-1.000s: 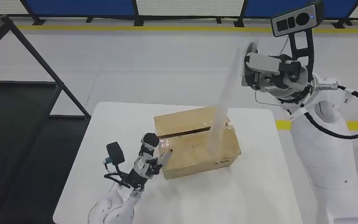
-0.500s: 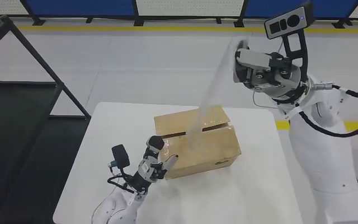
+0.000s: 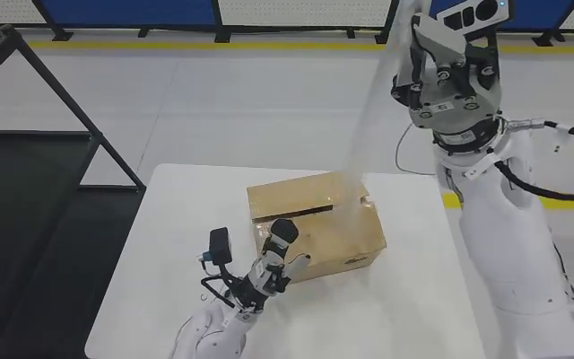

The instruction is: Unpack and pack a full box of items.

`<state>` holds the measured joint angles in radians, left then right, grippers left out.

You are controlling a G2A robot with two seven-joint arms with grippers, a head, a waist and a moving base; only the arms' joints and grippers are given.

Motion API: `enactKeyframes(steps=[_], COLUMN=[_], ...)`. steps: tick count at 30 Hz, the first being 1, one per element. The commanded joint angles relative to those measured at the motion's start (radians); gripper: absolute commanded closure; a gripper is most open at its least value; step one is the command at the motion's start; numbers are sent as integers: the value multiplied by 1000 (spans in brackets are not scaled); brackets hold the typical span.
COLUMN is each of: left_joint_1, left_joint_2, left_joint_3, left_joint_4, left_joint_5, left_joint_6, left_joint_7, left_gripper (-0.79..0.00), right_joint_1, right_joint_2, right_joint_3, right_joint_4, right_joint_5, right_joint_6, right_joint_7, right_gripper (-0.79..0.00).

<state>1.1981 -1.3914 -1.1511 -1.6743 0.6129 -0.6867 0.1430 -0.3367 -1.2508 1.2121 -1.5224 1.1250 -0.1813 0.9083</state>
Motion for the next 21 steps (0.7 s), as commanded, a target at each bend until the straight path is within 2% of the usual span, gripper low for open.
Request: enactKeyframes(steps=[1,16,19,20,21], left_joint_1=[-14,-112,-127,-131,-135], left_joint_2=[-3,-33,-38,-40,-42], left_joint_3=[18,107,118,122,124], left_joint_4=[4,73,84,86,89], left_joint_5=[-21,-86,-64,-60,-52], left_joint_6=[-6,5,8,7,7], left_joint_7=[-8,27,48,56,66], left_gripper=[-785,-770,-560,-363,-320], right_joint_1=[0,-10,-13,-13,-13], right_joint_2=[-2,-13,-15,-15,-15], right_joint_3=[1,13,17,19,20], right_joint_4=[-1,-15,-16,-16,-14], right_joint_5=[6,20,21,22,22], right_joint_6=[1,15,19,22,24], right_joint_7=[-9,-6,-3,-1,0], right_gripper=[0,0,0,0,0])
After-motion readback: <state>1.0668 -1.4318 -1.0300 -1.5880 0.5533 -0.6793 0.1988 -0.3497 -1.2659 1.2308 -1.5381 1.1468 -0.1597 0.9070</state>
